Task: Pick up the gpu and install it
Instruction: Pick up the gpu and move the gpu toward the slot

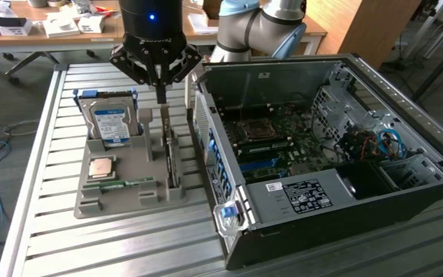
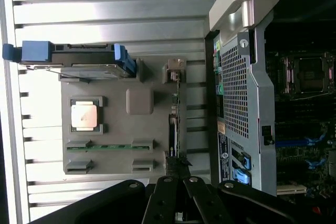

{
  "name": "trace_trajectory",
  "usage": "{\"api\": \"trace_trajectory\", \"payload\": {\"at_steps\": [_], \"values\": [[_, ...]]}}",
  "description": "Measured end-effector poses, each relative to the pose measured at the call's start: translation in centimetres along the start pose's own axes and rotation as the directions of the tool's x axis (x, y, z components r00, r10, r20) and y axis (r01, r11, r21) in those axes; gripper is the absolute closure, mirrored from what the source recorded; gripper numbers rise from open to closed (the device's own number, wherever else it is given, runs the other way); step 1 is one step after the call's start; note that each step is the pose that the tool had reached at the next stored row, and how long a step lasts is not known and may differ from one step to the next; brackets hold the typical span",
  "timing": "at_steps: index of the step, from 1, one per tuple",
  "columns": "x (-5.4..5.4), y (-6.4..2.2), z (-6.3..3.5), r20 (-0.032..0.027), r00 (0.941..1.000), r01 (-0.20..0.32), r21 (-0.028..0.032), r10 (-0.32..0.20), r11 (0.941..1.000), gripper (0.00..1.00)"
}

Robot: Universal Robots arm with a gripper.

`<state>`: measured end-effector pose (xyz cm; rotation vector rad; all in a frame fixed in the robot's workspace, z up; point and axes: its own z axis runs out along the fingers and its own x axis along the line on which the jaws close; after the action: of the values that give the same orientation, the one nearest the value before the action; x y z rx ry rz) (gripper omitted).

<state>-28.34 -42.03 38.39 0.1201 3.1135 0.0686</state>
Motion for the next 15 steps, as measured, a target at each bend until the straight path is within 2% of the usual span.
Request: {"api": "trace_trajectory", "payload": {"at_steps": [4,5,6,9,12,13,15], "values": [[0.00,0.00,0.00,0.0000,1.0000,0.000,0.0000,0.000,1.0000,0.89],[0.00,0.00,0.00,0.0000,1.0000,0.000,0.0000,0.000,1.0000,0.84],[0.00,0.00,0.00,0.0000,1.0000,0.000,0.0000,0.000,1.0000,0.84],[0.00,0.00,0.00,0.0000,1.0000,0.000,0.0000,0.000,1.0000,0.65],[0.00,0.00,0.00,0.0000,1.0000,0.000,0.0000,0.000,1.0000,0.59],[0.00,0.00,0.00,0.0000,1.0000,0.000,0.0000,0.000,1.0000,0.53],[0.00,0.00,0.00,0.0000,1.0000,0.000,0.0000,0.000,1.0000,0.53]]}}
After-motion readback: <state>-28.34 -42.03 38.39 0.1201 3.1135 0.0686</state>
